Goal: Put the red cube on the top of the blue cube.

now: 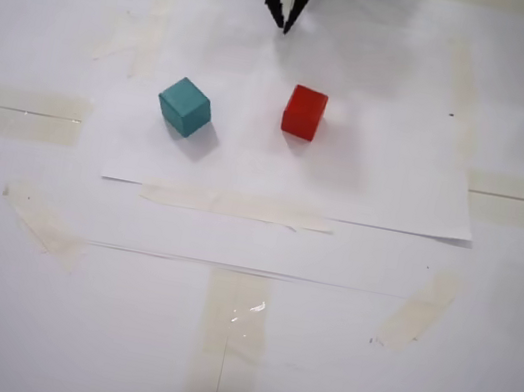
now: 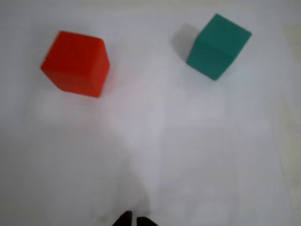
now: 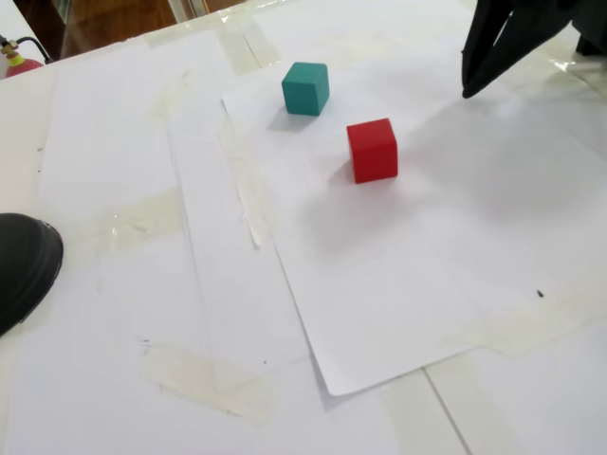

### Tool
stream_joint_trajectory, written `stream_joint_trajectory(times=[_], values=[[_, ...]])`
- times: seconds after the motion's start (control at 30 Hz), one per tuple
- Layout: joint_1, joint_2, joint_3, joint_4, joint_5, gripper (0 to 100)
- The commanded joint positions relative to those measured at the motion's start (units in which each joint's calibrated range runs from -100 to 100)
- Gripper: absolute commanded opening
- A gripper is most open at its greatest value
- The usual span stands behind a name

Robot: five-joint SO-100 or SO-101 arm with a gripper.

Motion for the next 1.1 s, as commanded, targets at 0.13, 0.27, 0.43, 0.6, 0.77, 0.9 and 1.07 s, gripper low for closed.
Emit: stream_joint_trajectory(times=[0.13,0.27,0.43,0.6,0.77,0.9,1.07], values=[[5.44,-0.55,0.81,0.40,3.03,5],[3.62,-0.55,0.81,-1.64,2.88,5],[-0.47,-0.55,-4.82,-5.14,3.91,5],[-3.04,0.31,-16.89,-1.88,4.05,5],[-3.50,0.74,-26.42,3.91,4.30,5],[-4.25,-0.46,-29.33,4.48,2.10,3],[-4.63,0.83,-32.96,0.56,-0.24,0]])
